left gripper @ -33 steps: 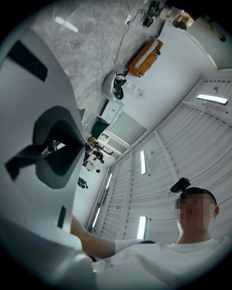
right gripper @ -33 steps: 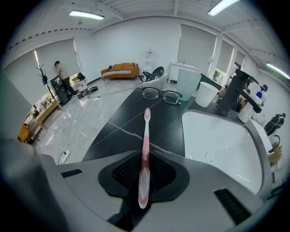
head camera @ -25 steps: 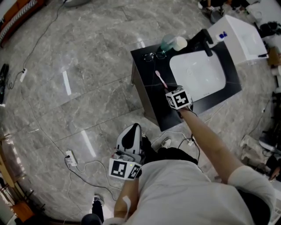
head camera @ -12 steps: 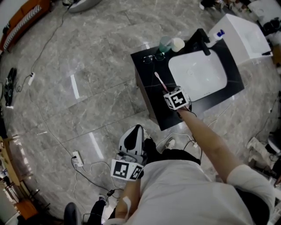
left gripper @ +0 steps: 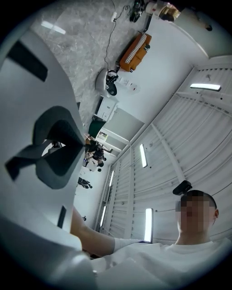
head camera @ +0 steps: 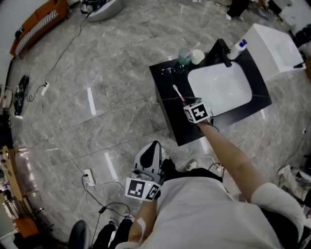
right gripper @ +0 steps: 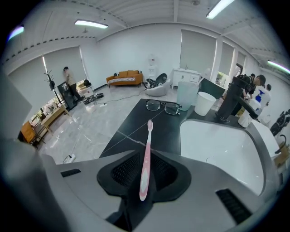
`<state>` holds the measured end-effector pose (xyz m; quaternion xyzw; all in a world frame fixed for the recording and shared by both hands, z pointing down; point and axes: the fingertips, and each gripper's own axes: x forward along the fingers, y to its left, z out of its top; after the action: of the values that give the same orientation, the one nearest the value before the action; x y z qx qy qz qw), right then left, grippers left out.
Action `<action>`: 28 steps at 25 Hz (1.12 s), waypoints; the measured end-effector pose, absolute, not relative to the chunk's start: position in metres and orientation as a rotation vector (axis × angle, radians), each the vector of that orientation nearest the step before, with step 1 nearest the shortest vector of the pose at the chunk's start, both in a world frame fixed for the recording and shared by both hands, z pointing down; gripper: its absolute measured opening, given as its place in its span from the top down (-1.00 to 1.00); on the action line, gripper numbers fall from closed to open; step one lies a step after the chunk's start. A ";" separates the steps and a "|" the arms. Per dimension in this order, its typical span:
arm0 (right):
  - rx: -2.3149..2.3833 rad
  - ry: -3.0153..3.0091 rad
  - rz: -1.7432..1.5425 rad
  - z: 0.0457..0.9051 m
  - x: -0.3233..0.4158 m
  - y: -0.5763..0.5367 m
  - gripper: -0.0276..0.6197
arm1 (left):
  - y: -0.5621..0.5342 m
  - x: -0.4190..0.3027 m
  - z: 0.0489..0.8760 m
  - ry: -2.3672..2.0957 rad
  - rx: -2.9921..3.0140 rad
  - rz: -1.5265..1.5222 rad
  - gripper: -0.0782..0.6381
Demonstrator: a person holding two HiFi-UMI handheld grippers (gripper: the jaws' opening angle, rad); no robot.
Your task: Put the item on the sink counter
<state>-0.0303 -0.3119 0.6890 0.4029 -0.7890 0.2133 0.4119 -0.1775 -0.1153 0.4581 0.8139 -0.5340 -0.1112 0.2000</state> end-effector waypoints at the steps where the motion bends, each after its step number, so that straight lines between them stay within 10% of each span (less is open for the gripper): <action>1: 1.022 -1.991 0.533 0.685 -0.028 -0.311 0.62 | -0.114 -0.176 0.455 -1.499 2.281 -0.315 0.77; 28: 1.081 -2.317 0.489 0.574 0.005 -0.279 0.75 | -0.079 -0.096 0.395 -1.567 2.436 -0.292 0.77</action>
<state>0.0050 -0.2791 0.5738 0.4004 -0.8579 0.1812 0.2661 -0.0957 -0.0792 0.3948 0.8313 -0.5346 -0.0998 0.1151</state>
